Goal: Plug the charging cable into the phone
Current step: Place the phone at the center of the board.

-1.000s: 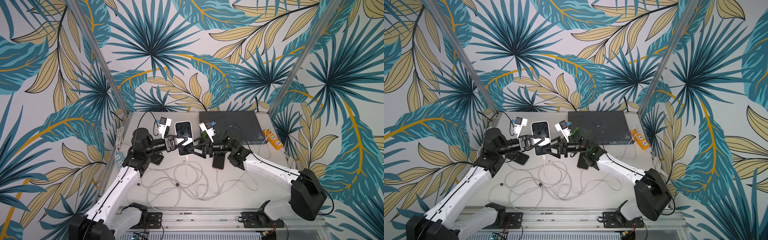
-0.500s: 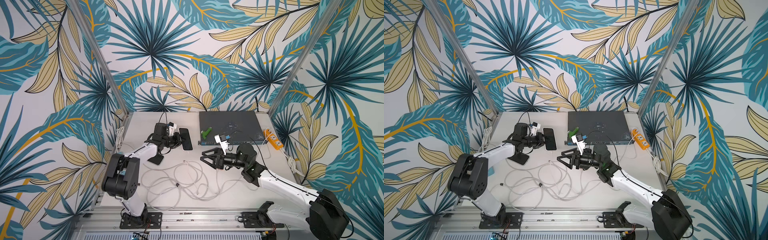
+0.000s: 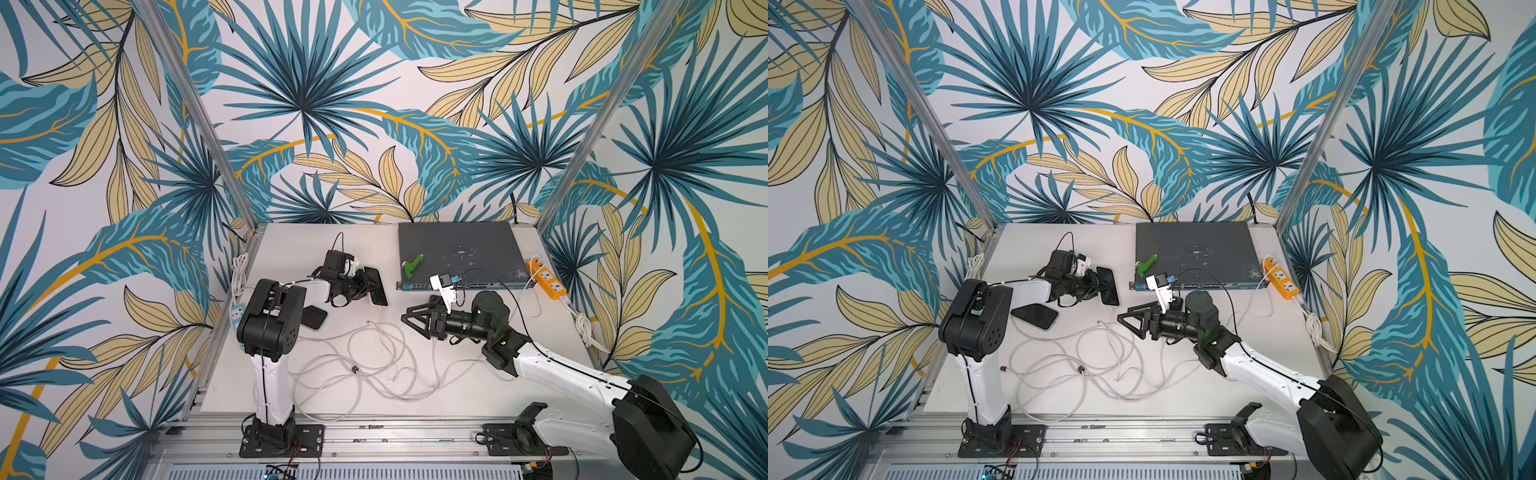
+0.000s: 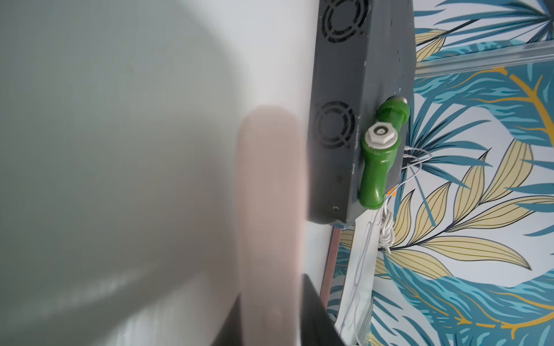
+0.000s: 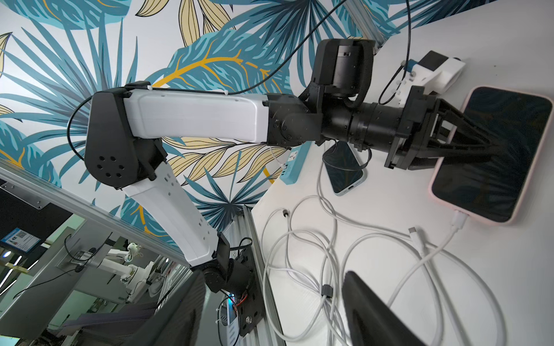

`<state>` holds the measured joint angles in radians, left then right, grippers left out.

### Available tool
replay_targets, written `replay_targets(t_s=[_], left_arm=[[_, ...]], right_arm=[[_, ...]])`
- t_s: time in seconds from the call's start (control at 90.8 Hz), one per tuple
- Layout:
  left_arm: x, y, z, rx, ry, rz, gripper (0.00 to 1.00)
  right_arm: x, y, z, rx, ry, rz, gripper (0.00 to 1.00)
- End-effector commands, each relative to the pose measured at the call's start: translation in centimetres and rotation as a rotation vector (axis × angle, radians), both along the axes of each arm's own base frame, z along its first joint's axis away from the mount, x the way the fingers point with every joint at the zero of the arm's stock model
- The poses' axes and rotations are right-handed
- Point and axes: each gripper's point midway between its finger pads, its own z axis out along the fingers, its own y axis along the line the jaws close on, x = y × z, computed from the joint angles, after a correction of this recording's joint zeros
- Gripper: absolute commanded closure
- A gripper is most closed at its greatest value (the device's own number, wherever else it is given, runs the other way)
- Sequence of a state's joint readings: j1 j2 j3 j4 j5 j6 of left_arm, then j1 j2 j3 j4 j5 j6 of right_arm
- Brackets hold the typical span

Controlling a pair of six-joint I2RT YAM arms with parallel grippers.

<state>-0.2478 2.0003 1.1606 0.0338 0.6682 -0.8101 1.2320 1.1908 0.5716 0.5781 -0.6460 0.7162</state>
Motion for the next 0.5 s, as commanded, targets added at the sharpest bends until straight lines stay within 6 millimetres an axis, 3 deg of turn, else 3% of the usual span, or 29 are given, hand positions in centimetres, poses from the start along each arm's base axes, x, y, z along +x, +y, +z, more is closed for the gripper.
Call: replay_targets(t_s=[0.0, 0.143, 0.209, 0.275, 0.353, 0.485], left_arm=[[0.7, -0.2, 0.4, 0.028, -0.021, -0.016, 0.66], [0.0, 0.1, -0.4, 0.063, 0.009, -0.032, 0.61], [-0.3, 0.4, -0.3, 0.091, 0.016, -0.04, 0.53], [-0.9, 1.0, 0.4, 0.14, 0.019, -0.048, 0.35], [-2.3, 2.5, 1.2, 0.235, 0.047, -0.043, 0.19], [-4.5, 5.8, 3.0, 0.41, 0.112, 0.015, 0.12]], right_arm=[[0.4, 0.0, -0.1, 0.006, -0.007, -0.022, 0.25], [0.4, 0.4, -0.3, -0.007, -0.005, -0.014, 0.25], [0.4, 0.7, -0.7, -0.021, -0.004, -0.009, 0.25], [0.6, 1.0, -1.3, -0.049, -0.009, -0.012, 0.25], [0.9, 1.5, -2.1, -0.083, -0.02, -0.017, 0.25], [1.2, 2.6, -2.4, -0.095, -0.032, -0.001, 0.24]])
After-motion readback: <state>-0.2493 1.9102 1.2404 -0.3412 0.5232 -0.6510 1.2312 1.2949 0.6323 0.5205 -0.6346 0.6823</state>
